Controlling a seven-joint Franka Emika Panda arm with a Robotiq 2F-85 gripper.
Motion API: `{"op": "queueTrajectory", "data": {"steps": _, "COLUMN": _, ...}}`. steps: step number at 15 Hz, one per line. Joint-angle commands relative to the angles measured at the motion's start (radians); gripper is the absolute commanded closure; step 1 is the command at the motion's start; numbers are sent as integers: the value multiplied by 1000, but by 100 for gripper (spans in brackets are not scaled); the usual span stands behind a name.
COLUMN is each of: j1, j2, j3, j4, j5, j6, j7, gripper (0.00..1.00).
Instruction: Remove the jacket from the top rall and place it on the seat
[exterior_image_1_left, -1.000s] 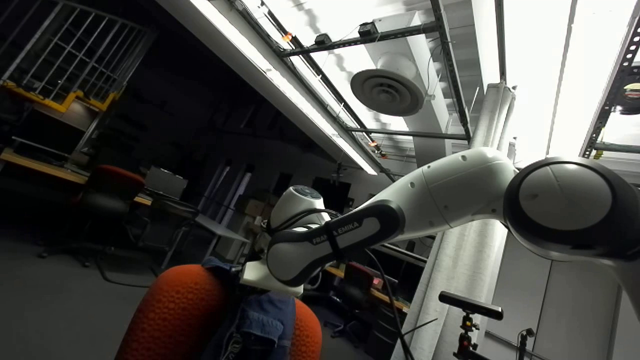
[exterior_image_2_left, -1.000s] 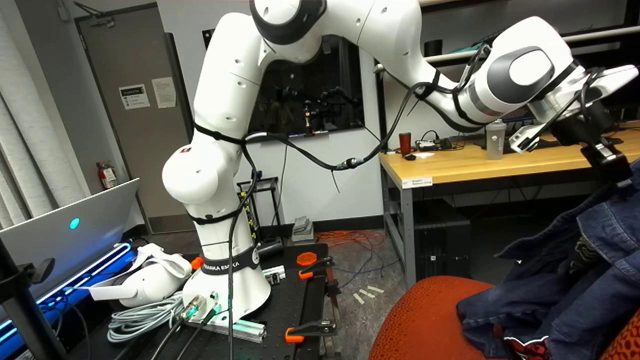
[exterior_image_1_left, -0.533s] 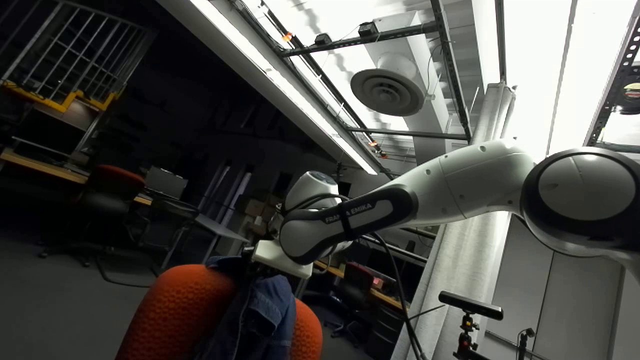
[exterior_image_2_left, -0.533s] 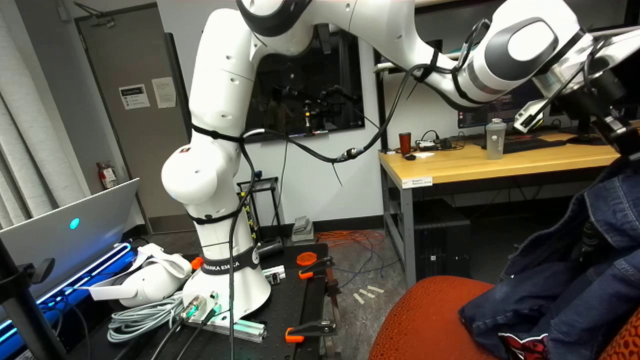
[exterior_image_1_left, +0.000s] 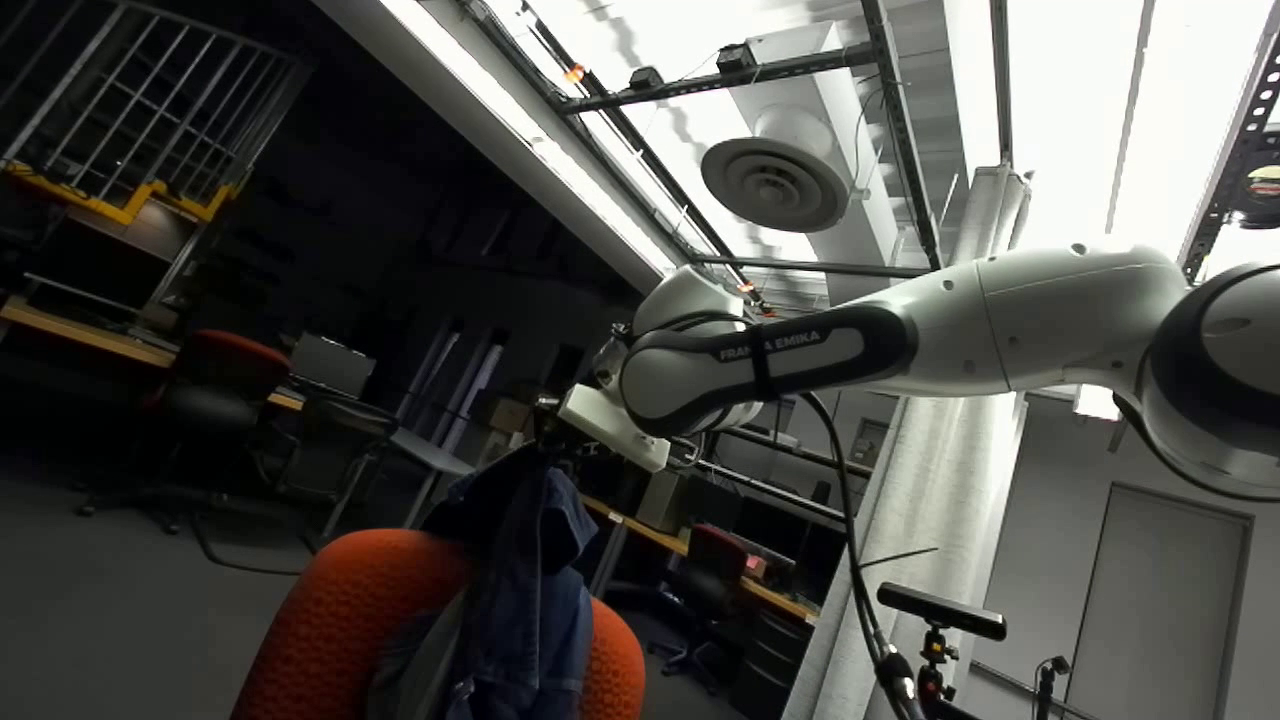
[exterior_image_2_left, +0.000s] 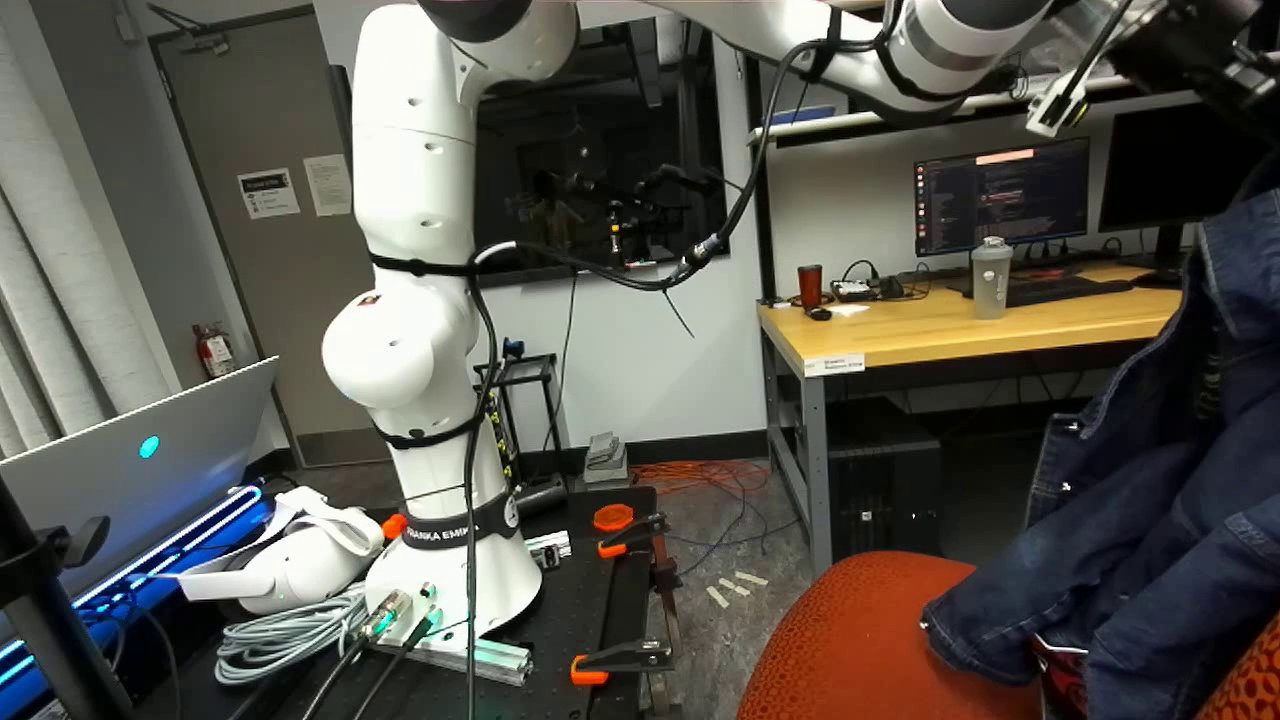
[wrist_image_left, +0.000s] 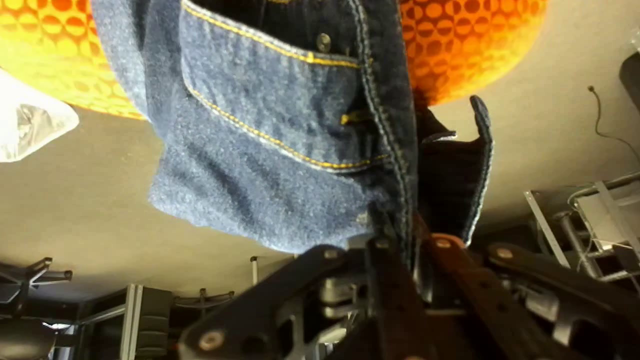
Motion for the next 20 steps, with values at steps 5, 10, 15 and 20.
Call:
{"op": "queueTrajectory", "data": {"steps": 5, "j1": 35, "j2": -179, "j3": 55, "j4": 4, "j5": 18, "j6": -40, "j7": -46, "gripper": 98}}
{"op": "queueTrajectory", "data": {"steps": 10, "j1": -25, "j2": -304, "j3": 217, "j4": -93, "j5": 134, "j6": -134, "j7": -148, "gripper": 98}}
{"op": "queueTrajectory", "data": {"steps": 15, "j1": -44, "j2": -445, "j3": 273, "j4": -215, "j5": 273, "j6": -202, "j7": -287, "gripper": 98}}
{"op": "queueTrajectory", "data": {"steps": 20, "j1": -54, "j2": -585, "j3": 260, "j4": -295, "j5": 424, "j6": -303, "j7": -482, "gripper": 98}}
